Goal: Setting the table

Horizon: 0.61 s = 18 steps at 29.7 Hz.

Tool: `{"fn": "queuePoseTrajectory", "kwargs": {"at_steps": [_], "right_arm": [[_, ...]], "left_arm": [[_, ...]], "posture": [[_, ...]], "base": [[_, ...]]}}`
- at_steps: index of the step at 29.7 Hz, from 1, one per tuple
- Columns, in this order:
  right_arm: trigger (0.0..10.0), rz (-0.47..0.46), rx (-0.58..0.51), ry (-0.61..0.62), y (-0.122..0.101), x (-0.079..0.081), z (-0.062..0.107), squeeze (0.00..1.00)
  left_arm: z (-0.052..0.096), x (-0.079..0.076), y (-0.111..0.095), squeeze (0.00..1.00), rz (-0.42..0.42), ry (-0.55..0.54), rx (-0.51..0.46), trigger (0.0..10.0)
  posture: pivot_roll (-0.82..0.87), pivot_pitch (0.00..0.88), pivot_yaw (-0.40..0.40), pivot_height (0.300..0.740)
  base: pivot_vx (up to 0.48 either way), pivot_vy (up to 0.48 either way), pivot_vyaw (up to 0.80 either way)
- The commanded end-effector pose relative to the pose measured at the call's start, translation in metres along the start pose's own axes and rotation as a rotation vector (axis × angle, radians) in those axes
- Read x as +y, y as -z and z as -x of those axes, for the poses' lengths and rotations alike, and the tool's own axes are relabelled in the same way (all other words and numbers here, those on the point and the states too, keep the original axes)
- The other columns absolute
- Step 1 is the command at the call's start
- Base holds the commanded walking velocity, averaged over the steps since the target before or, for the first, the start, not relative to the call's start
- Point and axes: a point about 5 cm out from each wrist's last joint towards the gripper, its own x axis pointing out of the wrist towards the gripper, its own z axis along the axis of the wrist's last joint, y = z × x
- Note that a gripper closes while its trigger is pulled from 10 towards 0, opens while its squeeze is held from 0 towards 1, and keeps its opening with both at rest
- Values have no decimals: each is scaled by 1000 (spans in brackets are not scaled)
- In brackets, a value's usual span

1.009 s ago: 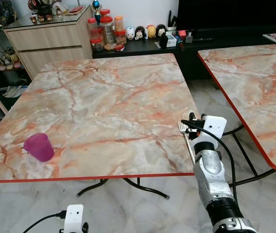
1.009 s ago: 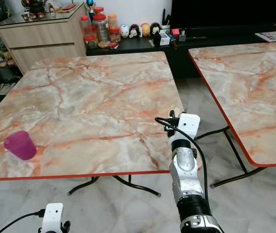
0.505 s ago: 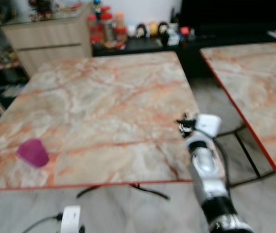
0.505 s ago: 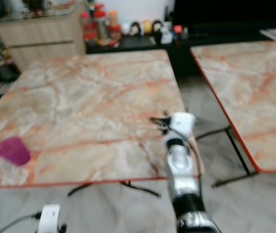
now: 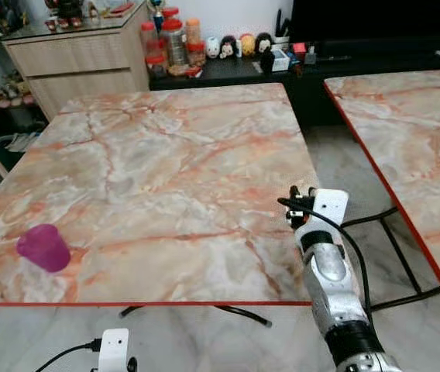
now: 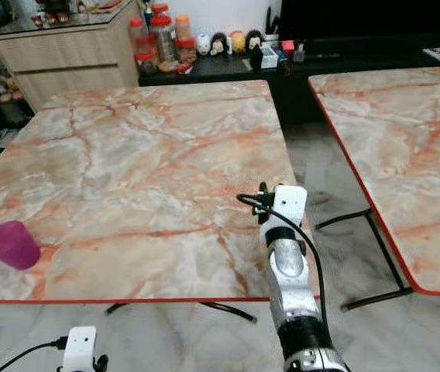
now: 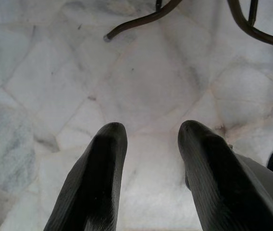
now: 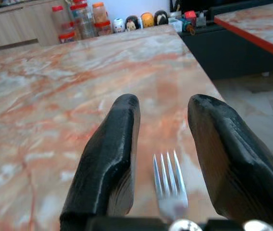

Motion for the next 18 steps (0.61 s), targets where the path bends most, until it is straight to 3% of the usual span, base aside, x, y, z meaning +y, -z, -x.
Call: {"fn": "queuePoseTrajectory", "kwargs": {"at_steps": [1, 8, 12, 18], "right_arm": [[10000, 5, -5, -18, -3, 4, 1, 0], [10000, 54, 38, -10, 0, 1, 16, 0], [10000, 84, 63, 24, -2, -13, 28, 0], [10000, 134, 119, 69, -1, -28, 22, 0]], "left_arm": [[0, 3, 3, 0, 11, -13, 14, 10000], [1, 3, 6, 0, 11, -11, 18, 10000], [2, 3, 9, 0, 5, -4, 26, 10000], [2, 1, 8, 0, -3, 9, 28, 10000]], "posture": [[-3, 55, 79, 740], [-7, 56, 74, 740], [-30, 50, 76, 740], [-32, 43, 77, 740]], "base": [[0, 0, 0], [0, 0, 0], [0, 0, 0], [0, 0, 0]]}}
